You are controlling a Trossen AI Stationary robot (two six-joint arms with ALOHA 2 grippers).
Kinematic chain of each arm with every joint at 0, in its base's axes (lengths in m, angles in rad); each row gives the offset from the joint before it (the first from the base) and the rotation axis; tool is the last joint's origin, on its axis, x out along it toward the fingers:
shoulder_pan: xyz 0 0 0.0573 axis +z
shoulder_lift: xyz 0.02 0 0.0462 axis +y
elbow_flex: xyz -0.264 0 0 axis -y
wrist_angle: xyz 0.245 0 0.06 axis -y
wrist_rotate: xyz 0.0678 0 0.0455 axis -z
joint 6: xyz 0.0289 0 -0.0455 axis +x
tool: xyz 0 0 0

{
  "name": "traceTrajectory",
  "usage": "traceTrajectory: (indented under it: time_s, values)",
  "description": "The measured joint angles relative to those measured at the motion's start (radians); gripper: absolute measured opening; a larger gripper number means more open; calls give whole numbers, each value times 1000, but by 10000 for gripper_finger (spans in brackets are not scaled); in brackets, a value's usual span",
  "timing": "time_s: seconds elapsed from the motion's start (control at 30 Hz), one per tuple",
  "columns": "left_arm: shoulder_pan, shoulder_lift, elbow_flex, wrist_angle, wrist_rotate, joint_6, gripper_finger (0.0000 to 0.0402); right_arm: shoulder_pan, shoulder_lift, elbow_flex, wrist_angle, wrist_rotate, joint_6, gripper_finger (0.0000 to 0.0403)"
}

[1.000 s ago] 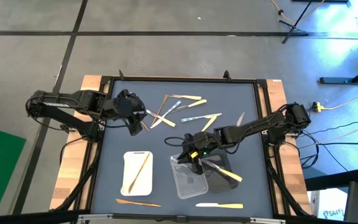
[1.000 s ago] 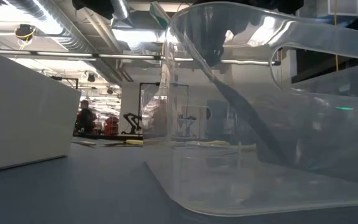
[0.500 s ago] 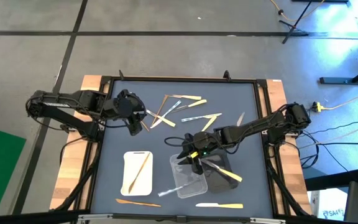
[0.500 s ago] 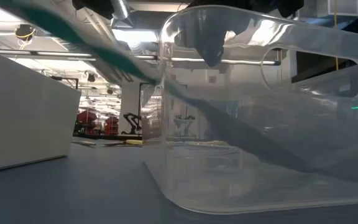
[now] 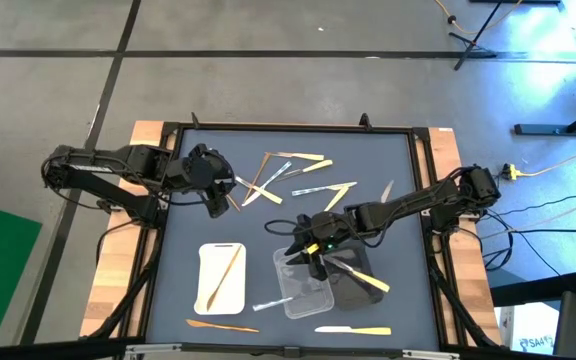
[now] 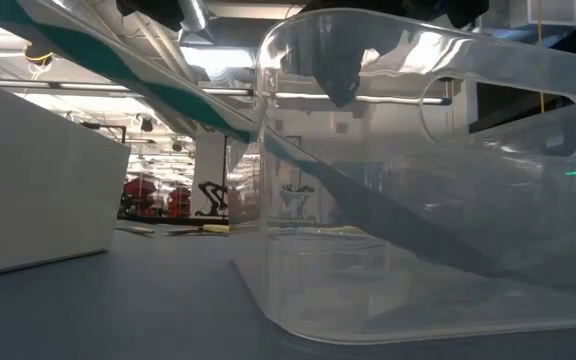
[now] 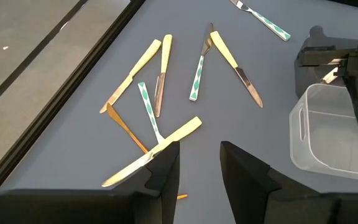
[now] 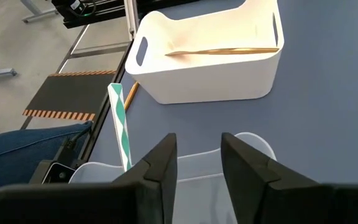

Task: Sort silverware by color (type)
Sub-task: Put the yellow table knife into the black transparent bin

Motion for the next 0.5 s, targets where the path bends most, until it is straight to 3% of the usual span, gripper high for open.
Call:
traceTrajectory:
  time_s: [0.23,0.5]
  values:
    - [0,0,0,1,0,0,109,0,-71,0,-59,-8,-44,111]
    - [0,0,0,13,0,0,109,0,-218,0,-310,23,-158,111]
